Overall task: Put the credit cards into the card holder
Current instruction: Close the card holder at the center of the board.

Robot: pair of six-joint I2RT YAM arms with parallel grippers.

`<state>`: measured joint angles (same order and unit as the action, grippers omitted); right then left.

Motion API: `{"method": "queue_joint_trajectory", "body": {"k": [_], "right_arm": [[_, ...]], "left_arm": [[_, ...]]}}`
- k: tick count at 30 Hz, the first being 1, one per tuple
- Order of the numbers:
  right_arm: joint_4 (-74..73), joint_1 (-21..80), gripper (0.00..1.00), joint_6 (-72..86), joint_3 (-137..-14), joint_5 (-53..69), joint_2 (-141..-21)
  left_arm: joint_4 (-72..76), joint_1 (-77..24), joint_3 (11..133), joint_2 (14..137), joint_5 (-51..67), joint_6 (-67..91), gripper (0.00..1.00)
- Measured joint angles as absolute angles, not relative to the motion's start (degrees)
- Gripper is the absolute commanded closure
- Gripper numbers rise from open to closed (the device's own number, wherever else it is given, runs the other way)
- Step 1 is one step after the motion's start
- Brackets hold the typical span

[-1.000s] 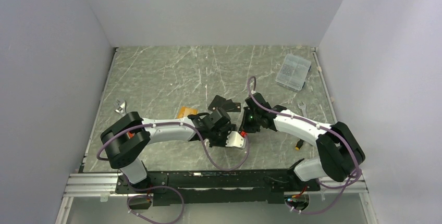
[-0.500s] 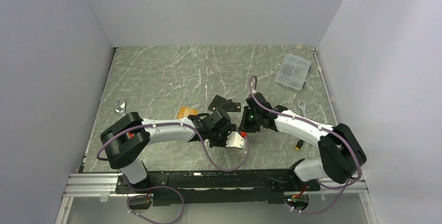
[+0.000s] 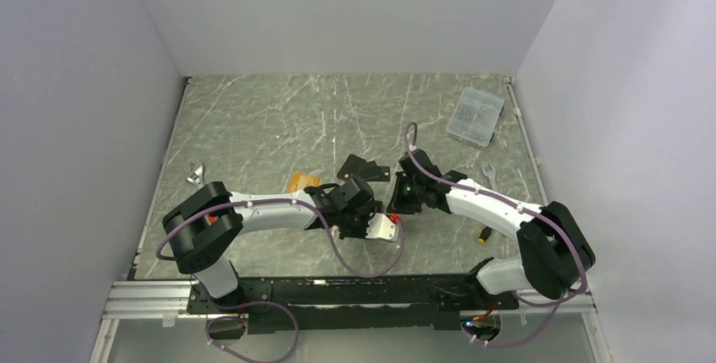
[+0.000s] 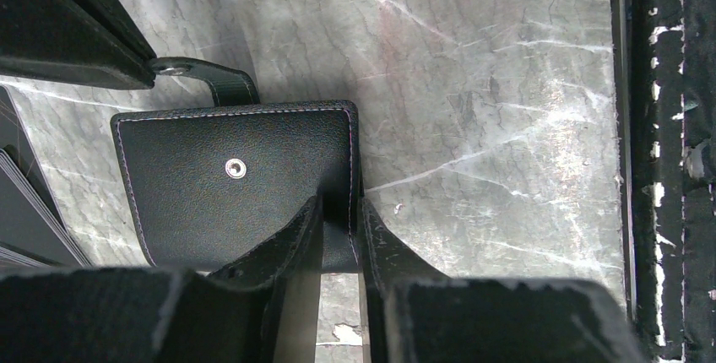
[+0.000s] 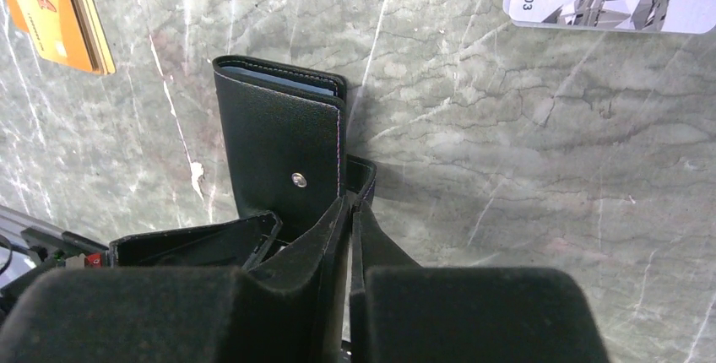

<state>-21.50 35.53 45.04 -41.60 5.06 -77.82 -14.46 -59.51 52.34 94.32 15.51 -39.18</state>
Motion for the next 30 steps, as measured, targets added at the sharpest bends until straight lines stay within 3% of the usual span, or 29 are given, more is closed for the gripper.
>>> {"method": "queue_joint_trajectory", "body": {"k": [6, 30], "right_arm": [[-21.61, 35.53, 1.0, 45.04, -41.6, 5.06, -77.84], [-18.52, 37.19, 1.0, 48.66, -42.24, 8.08, -81.17]], "left_arm": [[-14.55, -59.51, 52.38, 94.32, 15.53, -39.16, 0.79], [-14.68, -59.61, 52.4, 94.3, 15.44, -39.13, 0.83]]}}
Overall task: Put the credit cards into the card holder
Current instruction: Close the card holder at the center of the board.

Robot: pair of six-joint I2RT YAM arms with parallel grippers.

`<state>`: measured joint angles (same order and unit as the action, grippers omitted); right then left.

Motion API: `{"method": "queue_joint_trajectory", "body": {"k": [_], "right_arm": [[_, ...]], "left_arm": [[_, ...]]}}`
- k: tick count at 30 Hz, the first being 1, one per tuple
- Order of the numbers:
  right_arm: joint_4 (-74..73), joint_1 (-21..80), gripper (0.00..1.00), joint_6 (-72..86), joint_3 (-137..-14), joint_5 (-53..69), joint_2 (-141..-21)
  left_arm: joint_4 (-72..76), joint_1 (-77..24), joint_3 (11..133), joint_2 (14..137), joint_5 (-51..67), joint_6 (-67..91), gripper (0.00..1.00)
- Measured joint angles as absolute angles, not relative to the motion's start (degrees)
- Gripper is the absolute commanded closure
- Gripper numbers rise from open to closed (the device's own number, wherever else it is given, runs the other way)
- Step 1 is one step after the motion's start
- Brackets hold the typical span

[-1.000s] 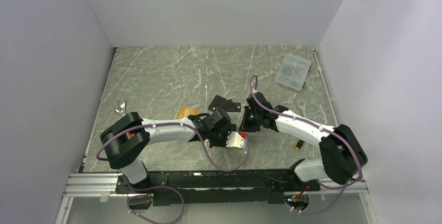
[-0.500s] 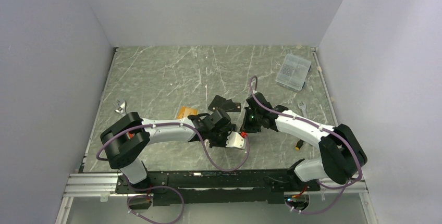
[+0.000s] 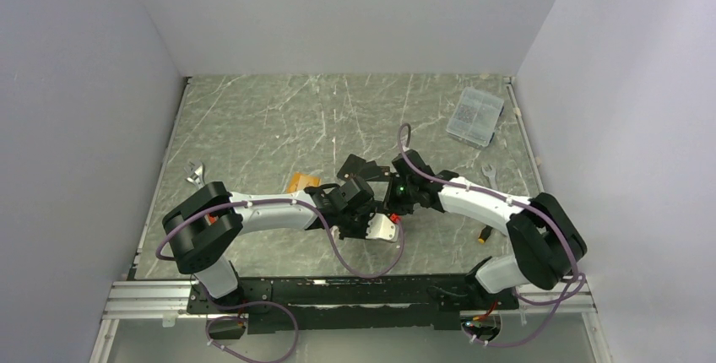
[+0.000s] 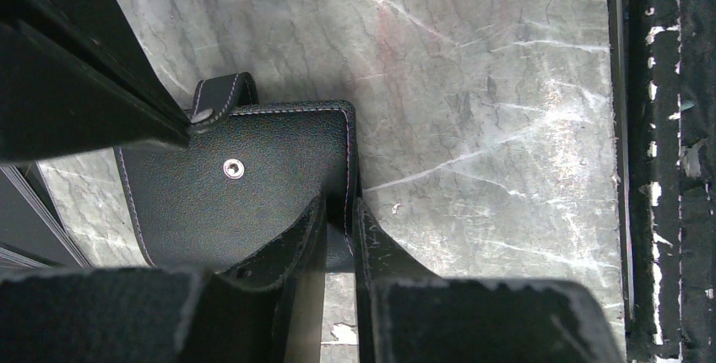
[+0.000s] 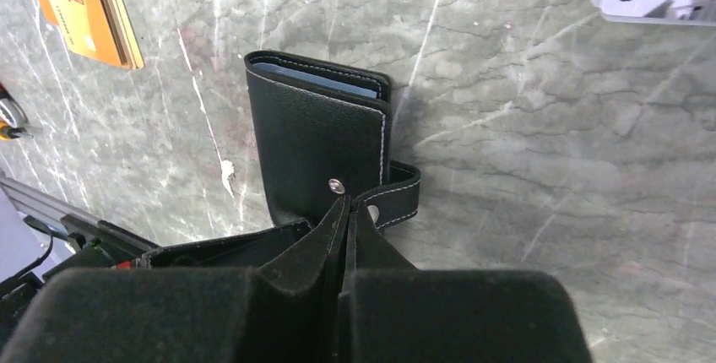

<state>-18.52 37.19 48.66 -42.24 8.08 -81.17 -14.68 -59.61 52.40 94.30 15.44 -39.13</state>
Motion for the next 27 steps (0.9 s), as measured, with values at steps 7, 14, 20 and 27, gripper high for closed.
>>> {"method": "queue_joint_trajectory", "body": {"k": [7, 14, 20, 27], "right_arm": [[-16.78, 38.65, 1.0, 50.85, -42.5, 8.01, -83.11], [-15.62, 39.66, 1.0, 53.1, -42.48, 7.64, -83.53], [-14.41, 40.21, 1.0, 54.24, -42.48, 7.46, -84.12], [-13.74, 40.47, 1.0, 54.7, -42.48, 6.85, -84.84]], "left_arm": [[-14.72, -59.64, 52.42, 94.28, 15.38, -39.13, 0.84], [-14.9, -59.7, 52.51, 94.26, 15.25, -39.16, 0.86], [-15.03, -59.7, 52.58, 94.26, 15.25, -39.16, 0.87], [-15.35, -59.72, 52.75, 94.28, 15.27, -39.18, 0.87]]}}
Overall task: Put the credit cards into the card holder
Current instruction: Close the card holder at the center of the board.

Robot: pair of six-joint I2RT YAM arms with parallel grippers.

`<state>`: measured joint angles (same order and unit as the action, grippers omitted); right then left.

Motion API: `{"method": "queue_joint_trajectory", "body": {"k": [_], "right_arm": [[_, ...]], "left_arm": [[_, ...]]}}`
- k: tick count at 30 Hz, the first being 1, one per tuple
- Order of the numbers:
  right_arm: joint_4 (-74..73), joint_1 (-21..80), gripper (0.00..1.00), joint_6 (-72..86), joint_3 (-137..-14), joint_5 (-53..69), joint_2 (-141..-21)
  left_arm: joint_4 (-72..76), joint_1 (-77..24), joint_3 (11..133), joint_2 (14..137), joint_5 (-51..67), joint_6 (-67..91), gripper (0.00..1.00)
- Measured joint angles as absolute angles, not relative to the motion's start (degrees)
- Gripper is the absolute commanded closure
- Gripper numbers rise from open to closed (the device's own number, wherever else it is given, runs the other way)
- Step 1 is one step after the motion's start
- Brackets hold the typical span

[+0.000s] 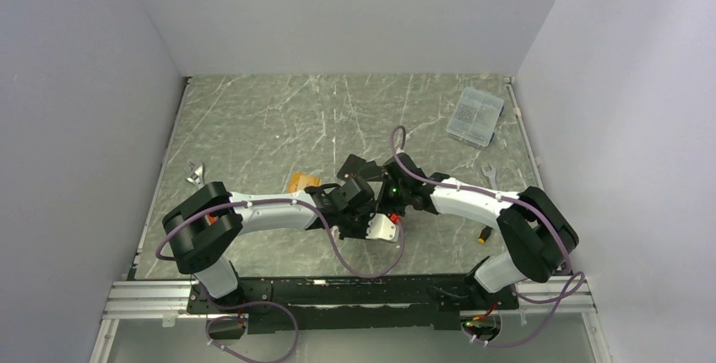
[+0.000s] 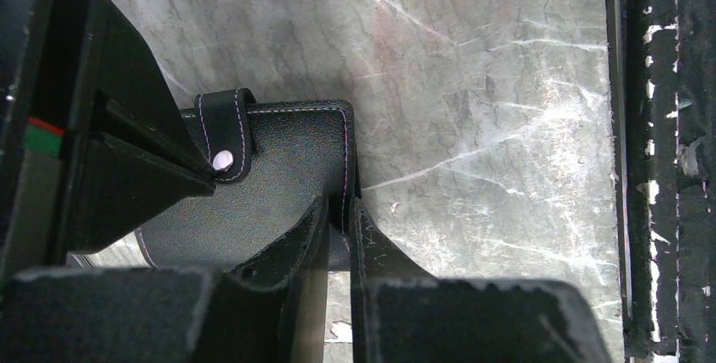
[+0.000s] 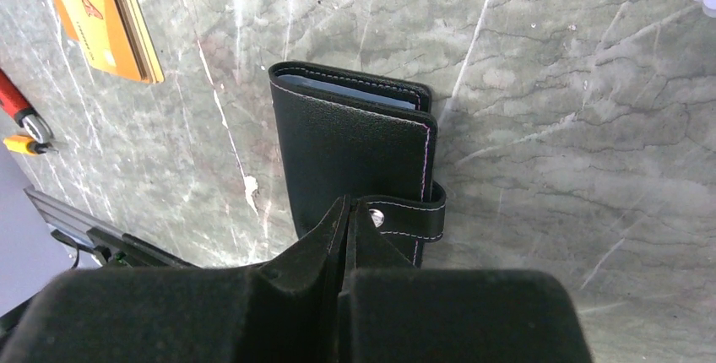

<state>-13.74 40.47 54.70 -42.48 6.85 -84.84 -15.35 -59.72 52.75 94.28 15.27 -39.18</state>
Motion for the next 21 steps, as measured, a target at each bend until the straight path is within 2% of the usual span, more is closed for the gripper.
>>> {"method": "queue_joint_trajectory", "body": {"k": [21], "right_arm": [[-8.14, 41.45, 1.0, 57.28, -39.55, 4.32, -84.79]], "left_arm": [[-16.27, -59.7, 53.39, 94.59, 15.31, -39.18, 0.89]]}}
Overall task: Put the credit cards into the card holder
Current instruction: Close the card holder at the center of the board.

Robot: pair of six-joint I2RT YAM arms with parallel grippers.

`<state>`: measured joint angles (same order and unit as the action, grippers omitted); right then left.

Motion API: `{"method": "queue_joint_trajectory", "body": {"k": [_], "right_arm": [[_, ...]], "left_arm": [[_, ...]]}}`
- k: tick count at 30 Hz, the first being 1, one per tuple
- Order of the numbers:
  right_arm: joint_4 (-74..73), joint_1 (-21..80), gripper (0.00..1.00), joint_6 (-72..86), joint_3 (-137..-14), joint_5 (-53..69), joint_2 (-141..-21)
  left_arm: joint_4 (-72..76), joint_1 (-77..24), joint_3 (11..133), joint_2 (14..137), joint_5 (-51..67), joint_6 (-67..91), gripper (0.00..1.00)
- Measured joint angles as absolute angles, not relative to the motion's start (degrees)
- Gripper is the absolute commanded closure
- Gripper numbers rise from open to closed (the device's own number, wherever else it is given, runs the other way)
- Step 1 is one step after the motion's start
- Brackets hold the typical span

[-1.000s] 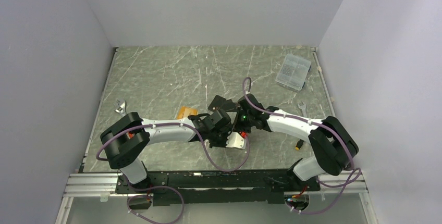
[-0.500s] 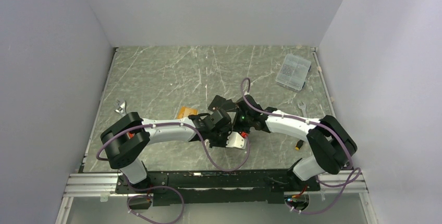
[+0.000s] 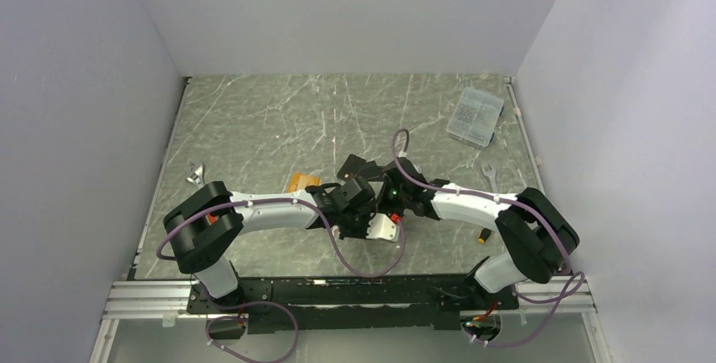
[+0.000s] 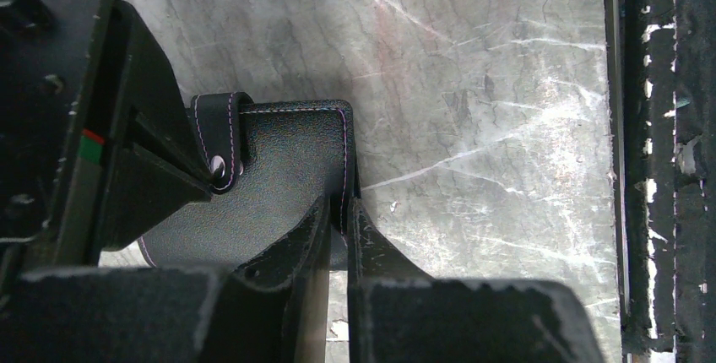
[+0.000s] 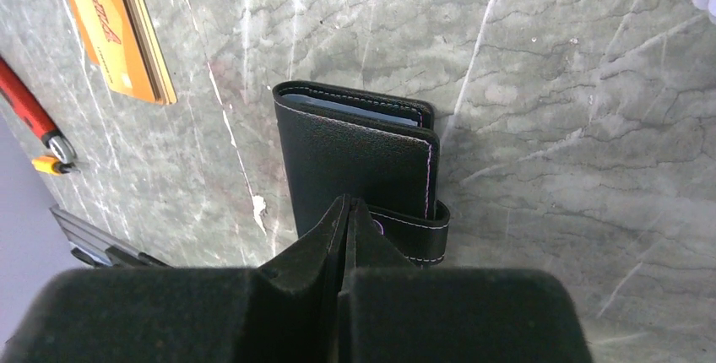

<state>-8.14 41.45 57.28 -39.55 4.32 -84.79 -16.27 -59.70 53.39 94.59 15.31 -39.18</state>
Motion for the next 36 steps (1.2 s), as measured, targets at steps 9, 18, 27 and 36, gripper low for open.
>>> {"method": "queue_joint_trajectory", "body": {"k": [9, 18, 27, 36], "right_arm": [[-2.2, 42.24, 1.0, 61.14, -32.18, 1.91, -79.57], [4.12, 43.72, 1.0, 64.18, -24.45, 0.25, -74.02], [-7.57, 44.07, 0.53, 60.2, -32.56, -4.97, -73.97], [-21.5, 44.1, 0.53, 55.53, -38.28, -8.45, -74.7]], "left_arm": [[-16.53, -59.72, 53.58, 94.65, 15.31, -39.18, 0.9], [-17.17, -59.72, 54.04, 94.87, 15.31, -38.94, 0.91], [-17.45, -59.7, 54.26, 94.87, 15.27, -38.44, 0.92], [-17.45, -59.7, 54.26, 94.87, 15.27, -38.33, 0.92]]}}
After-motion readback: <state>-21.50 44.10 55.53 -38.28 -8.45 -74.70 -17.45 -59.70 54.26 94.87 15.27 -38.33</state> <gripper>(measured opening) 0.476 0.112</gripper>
